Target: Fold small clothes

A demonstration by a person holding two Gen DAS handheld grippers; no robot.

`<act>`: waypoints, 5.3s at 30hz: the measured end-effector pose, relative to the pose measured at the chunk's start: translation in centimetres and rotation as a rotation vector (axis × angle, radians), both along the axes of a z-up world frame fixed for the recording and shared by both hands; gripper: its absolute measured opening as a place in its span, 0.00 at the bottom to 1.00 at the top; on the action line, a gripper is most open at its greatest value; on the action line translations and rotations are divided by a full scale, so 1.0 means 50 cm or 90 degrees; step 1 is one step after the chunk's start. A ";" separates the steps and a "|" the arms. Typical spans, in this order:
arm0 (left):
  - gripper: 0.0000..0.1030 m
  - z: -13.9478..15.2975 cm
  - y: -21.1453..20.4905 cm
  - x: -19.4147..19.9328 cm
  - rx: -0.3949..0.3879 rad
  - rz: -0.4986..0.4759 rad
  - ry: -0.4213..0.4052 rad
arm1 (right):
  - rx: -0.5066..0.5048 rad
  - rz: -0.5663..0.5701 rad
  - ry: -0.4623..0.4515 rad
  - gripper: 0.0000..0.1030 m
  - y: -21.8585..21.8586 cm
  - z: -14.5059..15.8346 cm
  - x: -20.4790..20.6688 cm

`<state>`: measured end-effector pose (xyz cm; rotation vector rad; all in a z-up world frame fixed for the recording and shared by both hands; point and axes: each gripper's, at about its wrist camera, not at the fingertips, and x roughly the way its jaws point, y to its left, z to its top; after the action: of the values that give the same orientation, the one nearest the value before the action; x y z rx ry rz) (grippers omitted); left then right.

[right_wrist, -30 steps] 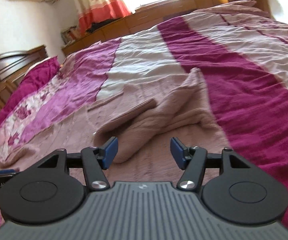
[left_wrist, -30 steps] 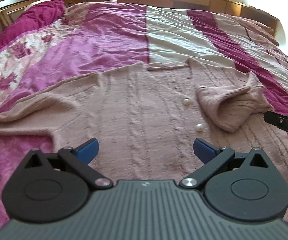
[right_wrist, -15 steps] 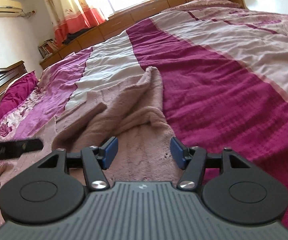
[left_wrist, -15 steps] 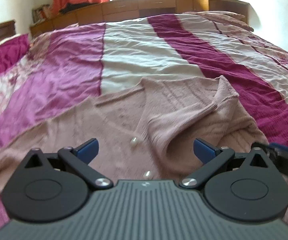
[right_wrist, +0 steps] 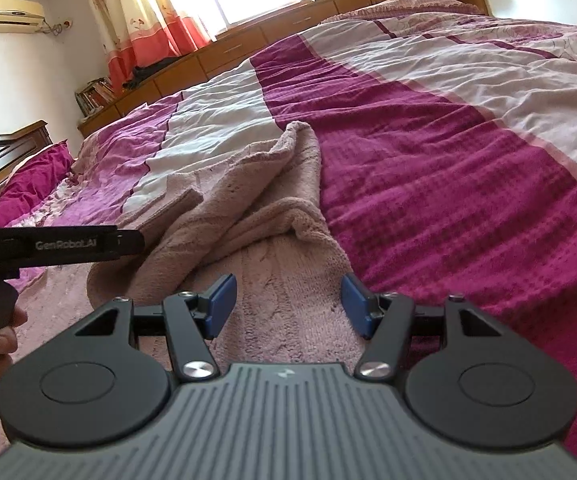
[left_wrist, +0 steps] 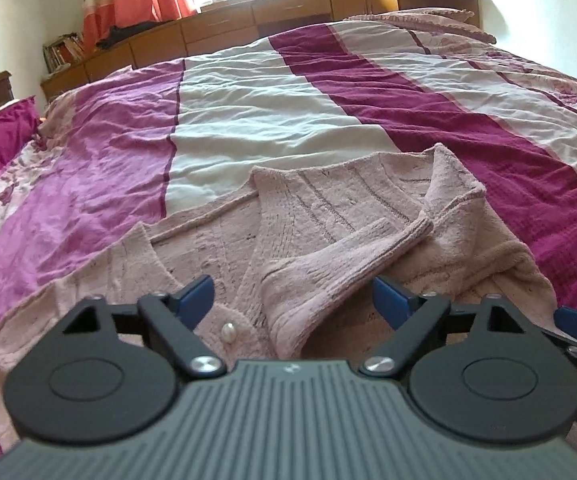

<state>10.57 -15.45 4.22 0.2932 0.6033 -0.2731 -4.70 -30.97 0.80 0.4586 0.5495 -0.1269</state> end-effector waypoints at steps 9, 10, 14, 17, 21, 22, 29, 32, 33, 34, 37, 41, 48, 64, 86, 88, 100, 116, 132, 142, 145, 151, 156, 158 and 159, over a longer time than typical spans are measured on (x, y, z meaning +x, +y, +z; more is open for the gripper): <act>0.33 -0.006 -0.005 0.027 -0.022 -0.006 -0.006 | 0.002 0.001 -0.006 0.65 0.000 -0.010 -0.002; 0.20 -0.005 -0.004 0.031 -0.030 -0.013 0.000 | 0.002 0.001 -0.006 0.65 0.000 -0.010 -0.002; 0.10 0.002 0.003 0.037 -0.051 -0.008 0.003 | -0.004 0.004 -0.006 0.66 0.004 -0.011 -0.002; 0.10 0.015 0.017 0.035 -0.070 0.001 -0.006 | -0.005 0.004 -0.007 0.67 0.005 -0.011 -0.002; 0.09 0.036 0.040 0.034 -0.090 0.024 -0.029 | -0.008 0.005 -0.006 0.67 0.007 -0.011 -0.001; 0.09 0.043 0.048 0.034 -0.097 0.033 -0.036 | -0.008 0.006 -0.006 0.67 0.008 -0.011 -0.001; 0.09 0.082 0.110 0.033 -0.134 0.097 -0.071 | -0.008 0.006 -0.006 0.68 0.008 -0.011 -0.001; 0.09 0.085 0.138 0.025 -0.136 0.125 -0.081 | -0.008 0.006 -0.006 0.68 0.008 -0.011 -0.001; 0.09 0.084 0.147 0.022 -0.136 0.133 -0.082 | -0.008 0.006 -0.006 0.68 0.008 -0.011 -0.001; 0.09 0.081 0.155 0.019 -0.135 0.140 -0.081 | -0.009 0.006 -0.006 0.68 0.009 -0.011 -0.001; 0.09 0.062 0.175 0.015 -0.123 0.161 -0.066 | -0.010 0.006 -0.005 0.68 0.009 -0.011 0.000; 0.12 0.036 0.200 0.031 -0.117 0.197 -0.007 | -0.012 0.007 -0.005 0.68 0.009 -0.011 0.001; 0.42 0.032 0.237 0.029 -0.104 0.227 0.028 | -0.020 0.008 -0.001 0.68 0.012 -0.010 0.004; 0.46 0.068 0.353 0.005 -0.094 0.275 0.046 | -0.047 0.018 0.013 0.70 0.023 -0.003 0.014; 0.46 -0.047 0.354 0.117 -0.266 0.230 0.157 | 0.146 -0.012 0.022 0.54 -0.035 0.013 0.113; 0.45 -0.049 0.349 0.119 -0.266 0.223 0.157 | 0.178 -0.022 0.017 0.54 -0.047 0.006 0.126; 0.13 0.016 0.370 0.066 -0.237 0.271 0.030 | 0.167 -0.029 -0.019 0.54 -0.042 -0.016 0.137; 0.47 -0.029 0.401 0.043 -0.222 0.295 0.051 | 0.216 -0.094 -0.061 0.54 -0.061 -0.008 0.096; 0.11 -0.048 0.392 0.117 -0.267 0.258 0.084 | 0.086 -0.058 -0.061 0.54 -0.015 0.050 0.121; 0.11 0.010 0.373 0.053 -0.219 0.264 -0.105 | 0.034 -0.024 -0.037 0.51 -0.006 0.001 0.141; 0.13 -0.005 0.356 0.062 -0.183 0.256 -0.097 | 0.020 -0.019 -0.038 0.51 0.000 -0.003 0.141; 0.44 -0.059 0.368 0.098 -0.133 0.301 0.023 | 0.020 -0.015 -0.033 0.51 0.000 -0.010 0.144; 0.62 -0.065 0.382 0.094 -0.106 0.305 0.030 | 0.018 -0.014 -0.035 0.51 0.003 -0.014 0.145; 0.63 -0.059 0.391 0.089 -0.113 0.315 0.038 | 0.020 -0.014 -0.035 0.51 0.003 -0.014 0.145; 0.63 -0.056 0.397 0.088 -0.121 0.319 0.043 | 0.021 -0.014 -0.036 0.51 0.003 -0.014 0.145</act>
<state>14.97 4.40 1.45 -0.0549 0.6912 0.1437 2.54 -30.82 0.09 0.4997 0.4917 -0.1255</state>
